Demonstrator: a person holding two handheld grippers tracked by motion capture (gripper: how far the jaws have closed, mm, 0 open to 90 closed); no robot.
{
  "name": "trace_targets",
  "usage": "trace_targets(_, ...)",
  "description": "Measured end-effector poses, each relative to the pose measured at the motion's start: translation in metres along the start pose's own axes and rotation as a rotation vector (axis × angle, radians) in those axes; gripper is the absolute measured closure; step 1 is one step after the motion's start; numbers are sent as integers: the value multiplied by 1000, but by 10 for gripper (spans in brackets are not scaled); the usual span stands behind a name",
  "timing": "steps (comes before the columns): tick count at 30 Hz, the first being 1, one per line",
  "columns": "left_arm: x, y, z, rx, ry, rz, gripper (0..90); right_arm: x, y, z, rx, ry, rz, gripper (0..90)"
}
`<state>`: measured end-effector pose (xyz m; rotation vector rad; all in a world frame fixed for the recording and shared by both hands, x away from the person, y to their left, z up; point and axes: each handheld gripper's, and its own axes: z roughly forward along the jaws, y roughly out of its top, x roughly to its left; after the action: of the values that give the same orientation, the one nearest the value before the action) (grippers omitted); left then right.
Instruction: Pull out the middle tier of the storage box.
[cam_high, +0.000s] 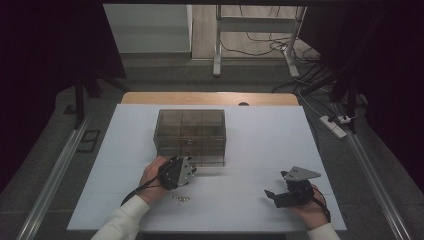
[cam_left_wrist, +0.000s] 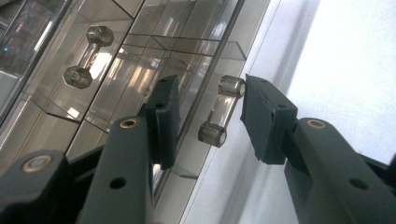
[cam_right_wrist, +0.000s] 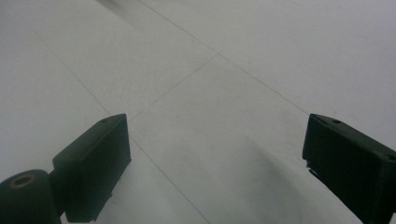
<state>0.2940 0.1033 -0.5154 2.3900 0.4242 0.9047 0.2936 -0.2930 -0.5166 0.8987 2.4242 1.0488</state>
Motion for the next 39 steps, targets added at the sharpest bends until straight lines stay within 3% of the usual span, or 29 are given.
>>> trace_targets(39, -5, -1, -4, -9, -20, 11, 568, 0, 0, 0, -1, 0, 3, 76)
